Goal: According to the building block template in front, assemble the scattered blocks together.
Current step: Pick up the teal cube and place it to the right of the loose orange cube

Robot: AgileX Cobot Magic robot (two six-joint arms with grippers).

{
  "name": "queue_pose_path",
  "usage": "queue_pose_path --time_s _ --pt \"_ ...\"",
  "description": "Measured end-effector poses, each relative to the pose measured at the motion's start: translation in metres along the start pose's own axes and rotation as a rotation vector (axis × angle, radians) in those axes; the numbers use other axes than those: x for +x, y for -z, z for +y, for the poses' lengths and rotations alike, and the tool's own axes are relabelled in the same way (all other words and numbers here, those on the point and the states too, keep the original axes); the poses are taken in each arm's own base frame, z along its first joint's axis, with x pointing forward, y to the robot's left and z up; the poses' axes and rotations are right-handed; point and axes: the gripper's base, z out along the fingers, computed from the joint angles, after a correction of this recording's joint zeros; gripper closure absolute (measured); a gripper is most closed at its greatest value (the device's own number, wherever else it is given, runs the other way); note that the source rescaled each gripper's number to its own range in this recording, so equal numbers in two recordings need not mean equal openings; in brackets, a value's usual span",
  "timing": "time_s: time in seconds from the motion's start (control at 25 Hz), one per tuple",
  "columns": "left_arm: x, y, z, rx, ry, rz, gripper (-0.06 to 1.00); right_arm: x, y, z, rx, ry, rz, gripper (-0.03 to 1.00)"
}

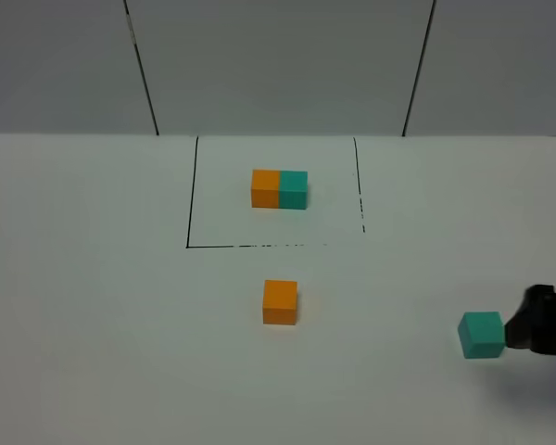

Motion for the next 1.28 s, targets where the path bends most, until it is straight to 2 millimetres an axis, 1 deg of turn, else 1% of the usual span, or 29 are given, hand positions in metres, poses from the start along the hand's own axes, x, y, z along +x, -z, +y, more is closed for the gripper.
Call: queue_pose_path --time_s 0.08,0.16,0.24,0.36,0.56,0.8,0.92,1.04,1.12,1.2,1.28 --pt "0.000 0.000 0.000 0.000 0.000 0.000 0.33 -0.019 -0.027 0.000 0.022 0.004 0.082 -0.03" --pt "0.000 0.000 0.000 0.000 0.000 0.000 0.33 -0.033 -0.049 0.002 0.051 0.018 0.126 -0.03" --pt "0.000 0.000 0.000 0.000 0.000 0.000 0.33 -0.039 -0.069 0.003 0.073 0.030 0.156 -0.03" --pt "0.000 0.000 0.000 0.000 0.000 0.000 0.33 -0.042 -0.091 0.006 0.082 0.046 0.163 -0.03" --pt "0.000 0.000 0.000 0.000 0.000 0.000 0.33 -0.044 -0.115 0.010 0.082 0.068 0.152 -0.03" --pt "0.000 0.000 0.000 0.000 0.000 0.000 0.33 -0.044 -0.146 0.005 0.098 0.079 0.166 -0.03" --pt "0.000 0.000 0.000 0.000 0.000 0.000 0.33 -0.041 -0.158 0.002 0.104 0.083 0.189 -0.03" --pt "0.000 0.000 0.000 0.000 -0.001 0.000 0.33 -0.038 -0.165 0.000 0.113 0.095 0.215 -0.03" --pt "0.000 0.000 0.000 0.000 -0.001 0.000 0.33 -0.039 -0.166 0.000 0.115 0.100 0.214 -0.02" --pt "0.000 0.000 0.000 0.000 -0.001 0.000 0.33 -0.039 -0.166 0.000 0.117 0.102 0.214 0.01" --pt "0.000 0.000 0.000 0.000 -0.001 0.000 0.33 -0.039 -0.167 0.000 0.118 0.104 0.214 0.08"
